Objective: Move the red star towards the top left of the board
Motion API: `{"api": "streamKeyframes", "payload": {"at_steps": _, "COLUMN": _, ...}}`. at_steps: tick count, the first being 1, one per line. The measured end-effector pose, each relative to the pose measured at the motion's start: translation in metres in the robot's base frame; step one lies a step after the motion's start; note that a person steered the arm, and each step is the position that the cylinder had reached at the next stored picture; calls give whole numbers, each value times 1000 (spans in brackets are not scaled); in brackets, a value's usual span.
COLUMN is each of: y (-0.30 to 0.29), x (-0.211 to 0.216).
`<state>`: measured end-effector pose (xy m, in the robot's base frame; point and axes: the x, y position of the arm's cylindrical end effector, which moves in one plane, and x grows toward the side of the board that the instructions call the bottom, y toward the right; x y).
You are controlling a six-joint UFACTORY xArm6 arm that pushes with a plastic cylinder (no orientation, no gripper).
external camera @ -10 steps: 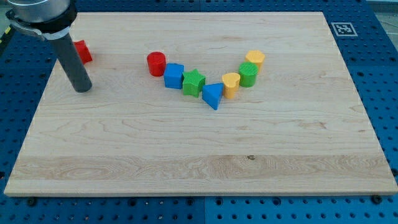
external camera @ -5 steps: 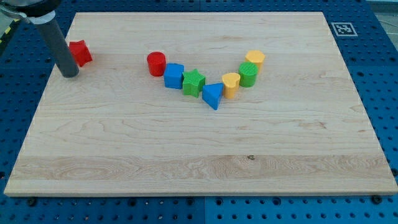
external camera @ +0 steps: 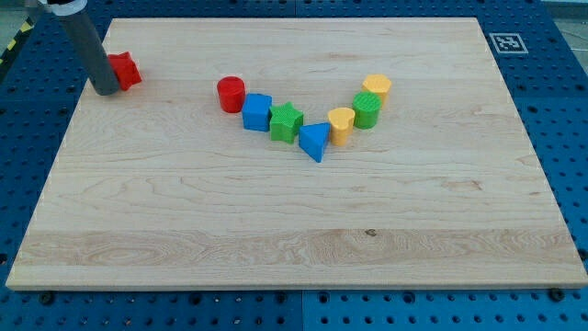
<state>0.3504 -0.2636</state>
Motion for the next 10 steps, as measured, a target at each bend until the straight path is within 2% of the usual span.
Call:
{"api": "streamKeyframes", "payload": {"at_steps": 7, "y": -3, "x": -28}}
{"api": "streamKeyframes", "payload": {"at_steps": 10, "y": -3, "x": -60}}
